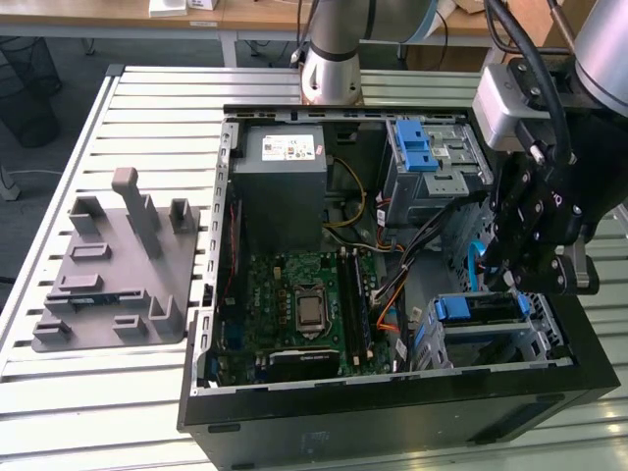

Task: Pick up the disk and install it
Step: 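Insert the second disk wire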

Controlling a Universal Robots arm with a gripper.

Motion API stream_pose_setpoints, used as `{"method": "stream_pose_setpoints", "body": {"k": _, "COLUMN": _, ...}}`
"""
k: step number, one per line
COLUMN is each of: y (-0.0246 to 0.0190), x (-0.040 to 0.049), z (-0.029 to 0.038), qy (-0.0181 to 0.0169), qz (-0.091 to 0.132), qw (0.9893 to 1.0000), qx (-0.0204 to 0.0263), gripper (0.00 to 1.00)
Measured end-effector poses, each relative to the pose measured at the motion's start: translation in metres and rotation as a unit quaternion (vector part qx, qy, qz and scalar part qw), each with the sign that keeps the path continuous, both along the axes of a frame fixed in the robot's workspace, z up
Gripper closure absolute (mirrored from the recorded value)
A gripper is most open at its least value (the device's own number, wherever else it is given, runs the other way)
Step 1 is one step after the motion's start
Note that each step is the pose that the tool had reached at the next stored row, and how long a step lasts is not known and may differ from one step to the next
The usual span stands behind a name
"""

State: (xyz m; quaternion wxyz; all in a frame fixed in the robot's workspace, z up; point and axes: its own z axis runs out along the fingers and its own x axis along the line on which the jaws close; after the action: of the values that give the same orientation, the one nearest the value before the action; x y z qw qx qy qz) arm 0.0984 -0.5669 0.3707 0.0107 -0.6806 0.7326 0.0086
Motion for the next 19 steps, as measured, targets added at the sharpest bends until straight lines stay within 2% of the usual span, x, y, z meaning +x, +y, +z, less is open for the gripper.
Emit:
{"method": "stream_pose_setpoints", "body": {"k": 3, "y": 0.0014, "x": -0.001, "z": 0.0, "qy": 0.0, "qz": 0.0, "qw": 1.0, "qx": 0.0001, "gripper": 0.69}}
{"method": "stream_pose_setpoints", "body": {"k": 11, "y": 0.0094, "x": -0.0012, "z": -0.0001, "qy": 0.0, "qz": 0.0, "qw": 1.0, "qx": 0.0004, "gripper": 0.69}}
{"method": "stream_pose_setpoints", "body": {"k": 14, "y": 0.0103, "x": -0.0012, "z": -0.0009, "qy": 0.0, "qz": 0.0, "qw": 1.0, "qx": 0.0003, "gripper": 0.69}}
{"method": "stream_pose_setpoints", "body": {"k": 19, "y": 0.0103, "x": -0.0012, "z": -0.0054, "qy": -0.0005, "qz": 0.0, "qw": 1.0, "qx": -0.0025, "gripper": 0.69}}
